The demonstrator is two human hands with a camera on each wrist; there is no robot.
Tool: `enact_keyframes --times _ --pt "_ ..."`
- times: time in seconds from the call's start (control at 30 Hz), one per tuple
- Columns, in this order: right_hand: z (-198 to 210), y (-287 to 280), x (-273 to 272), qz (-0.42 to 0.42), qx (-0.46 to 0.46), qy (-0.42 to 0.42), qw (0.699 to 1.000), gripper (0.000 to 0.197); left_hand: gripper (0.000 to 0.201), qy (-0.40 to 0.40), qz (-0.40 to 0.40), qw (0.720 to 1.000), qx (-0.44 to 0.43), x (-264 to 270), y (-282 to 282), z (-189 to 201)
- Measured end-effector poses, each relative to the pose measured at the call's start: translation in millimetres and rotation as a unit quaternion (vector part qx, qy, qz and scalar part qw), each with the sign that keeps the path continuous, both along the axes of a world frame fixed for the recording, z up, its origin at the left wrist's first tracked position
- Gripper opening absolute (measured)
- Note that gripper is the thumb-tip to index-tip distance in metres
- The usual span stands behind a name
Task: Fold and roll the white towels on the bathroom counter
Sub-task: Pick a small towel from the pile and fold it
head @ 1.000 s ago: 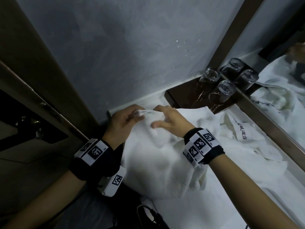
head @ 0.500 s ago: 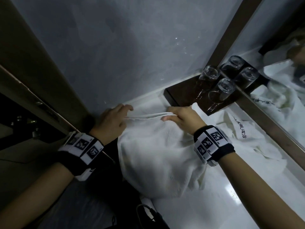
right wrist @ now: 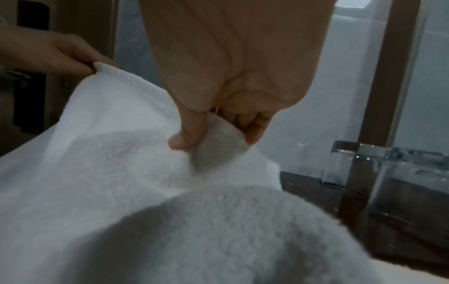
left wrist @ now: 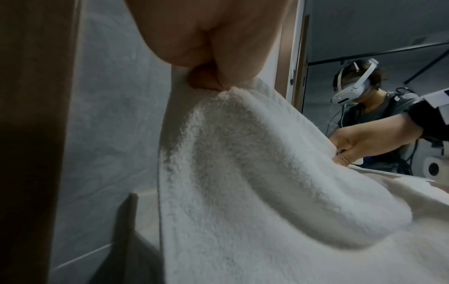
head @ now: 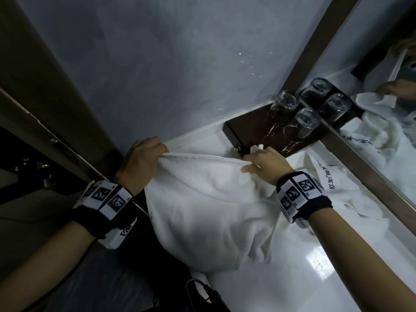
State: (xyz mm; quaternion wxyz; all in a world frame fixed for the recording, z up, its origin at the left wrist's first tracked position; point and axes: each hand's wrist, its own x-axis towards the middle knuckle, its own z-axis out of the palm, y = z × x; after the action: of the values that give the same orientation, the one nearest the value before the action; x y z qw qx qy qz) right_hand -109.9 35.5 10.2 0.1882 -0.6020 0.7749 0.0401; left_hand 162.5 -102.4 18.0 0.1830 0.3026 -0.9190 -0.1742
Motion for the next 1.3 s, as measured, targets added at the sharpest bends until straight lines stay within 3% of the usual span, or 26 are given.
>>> enact_keyframes --times 0.13,0.23,0.3,0.37,0.43,0.57,0.63,0.7,0.8,0.93,1.03,1.1,1.2,1.3 --pt "-1 1 -7 0.014 -0.090 0.056 0.994 0.028 0.024 0.013 0.022 1.000 0.016 7 4 -3" --pt "7 3 -9 -0.007 -0.169 0.045 0.985 0.037 0.026 0.030 0.050 0.998 0.034 15 3 -11" --pt "12 5 -8 0.045 -0.202 0.029 0.978 0.035 0.036 0.022 0.074 0.995 0.059 18 0 -17" --pt "13 7 -7 0.073 -0.180 -0.005 0.981 0.033 0.034 0.002 0.090 0.994 0.063 19 -2 -23" --pt "14 9 -9 0.031 -0.096 -0.043 0.994 0.034 0.023 -0.016 0.086 0.995 0.043 20 -5 -27" --pt "11 11 -24 -0.011 0.052 -0.021 0.998 0.035 0.017 -0.008 0.090 0.995 0.035 23 -13 -29" --pt "8 15 -30 -0.023 0.054 0.000 0.998 0.036 0.016 -0.011 0.069 0.997 0.044 21 -12 -27" --pt "9 22 -37 -0.078 -0.007 -0.064 0.995 0.029 0.018 -0.004 0.054 0.997 0.060 19 -12 -24" --pt "14 27 -43 -0.162 -0.074 -0.192 0.965 0.014 0.025 -0.001 0.062 0.995 0.084 16 -13 -22" --pt "17 26 -53 -0.236 -0.094 -0.257 0.933 0.014 0.023 -0.081 0.086 0.991 0.066 7 -18 -24" --pt "15 25 -55 -0.319 -0.162 -0.334 0.872 0.010 0.019 -0.105 0.074 0.991 0.044 2 -27 -24" --pt "9 20 -55 -0.342 -0.183 -0.291 0.875 0.019 0.019 -0.132 0.054 0.990 0.013 -4 -33 -22" --pt "1 8 -55 -0.323 -0.145 -0.147 0.924 0.035 0.023 -0.199 0.034 0.979 -0.021 -21 -42 -18" --pt "-6 -2 -56 -0.345 -0.214 -0.181 0.896 0.038 0.024 -0.226 0.042 0.973 -0.029 -40 -47 -20"
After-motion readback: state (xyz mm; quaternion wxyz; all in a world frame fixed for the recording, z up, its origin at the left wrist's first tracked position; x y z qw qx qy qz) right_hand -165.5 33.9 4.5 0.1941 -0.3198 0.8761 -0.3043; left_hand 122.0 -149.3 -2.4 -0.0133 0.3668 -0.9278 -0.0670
